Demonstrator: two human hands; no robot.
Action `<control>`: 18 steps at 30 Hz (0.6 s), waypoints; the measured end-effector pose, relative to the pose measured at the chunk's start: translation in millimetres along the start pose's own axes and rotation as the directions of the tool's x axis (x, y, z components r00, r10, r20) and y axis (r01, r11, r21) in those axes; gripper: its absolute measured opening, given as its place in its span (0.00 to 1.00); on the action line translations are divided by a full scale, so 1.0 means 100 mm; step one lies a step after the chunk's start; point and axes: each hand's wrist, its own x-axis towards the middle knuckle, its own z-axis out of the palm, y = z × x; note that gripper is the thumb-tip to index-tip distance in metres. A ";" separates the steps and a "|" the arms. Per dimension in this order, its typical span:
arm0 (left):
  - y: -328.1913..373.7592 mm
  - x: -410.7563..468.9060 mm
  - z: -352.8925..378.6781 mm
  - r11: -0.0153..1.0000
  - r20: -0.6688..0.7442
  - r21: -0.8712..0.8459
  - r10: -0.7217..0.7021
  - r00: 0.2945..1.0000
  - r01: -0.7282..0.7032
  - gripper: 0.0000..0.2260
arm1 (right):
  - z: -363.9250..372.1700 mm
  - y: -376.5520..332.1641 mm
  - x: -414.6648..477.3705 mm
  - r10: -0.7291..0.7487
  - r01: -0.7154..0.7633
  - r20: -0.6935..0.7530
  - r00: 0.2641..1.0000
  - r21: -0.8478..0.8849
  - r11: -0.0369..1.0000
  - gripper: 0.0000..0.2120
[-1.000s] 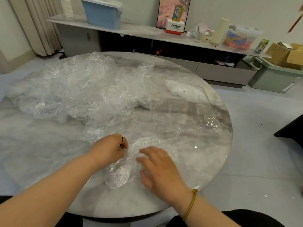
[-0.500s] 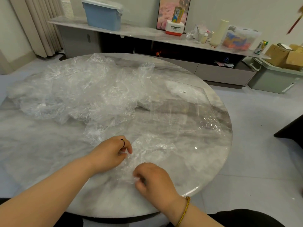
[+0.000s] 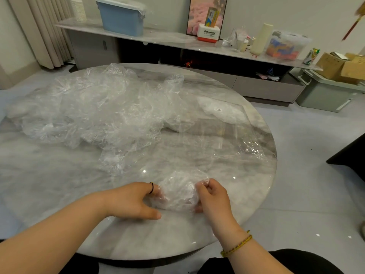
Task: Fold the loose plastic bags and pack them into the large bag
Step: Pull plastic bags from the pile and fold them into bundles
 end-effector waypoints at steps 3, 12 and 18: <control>0.04 0.04 0.04 0.998 -0.146 -0.003 -0.059 0.988 0.059 0.20 | 0.04 -0.04 0.06 -0.115 0.114 0.016 0.993 -0.320 0.940 0.17; 0.08 0.16 0.22 0.942 -0.737 0.273 0.075 0.672 0.194 0.23 | 0.13 -0.02 0.17 -0.103 0.076 -0.017 0.995 -0.557 0.827 0.08; 0.01 0.36 0.59 0.732 -0.614 0.678 0.515 0.599 0.067 0.20 | 0.16 -0.01 0.10 -0.447 0.282 0.012 0.894 -0.791 0.543 0.21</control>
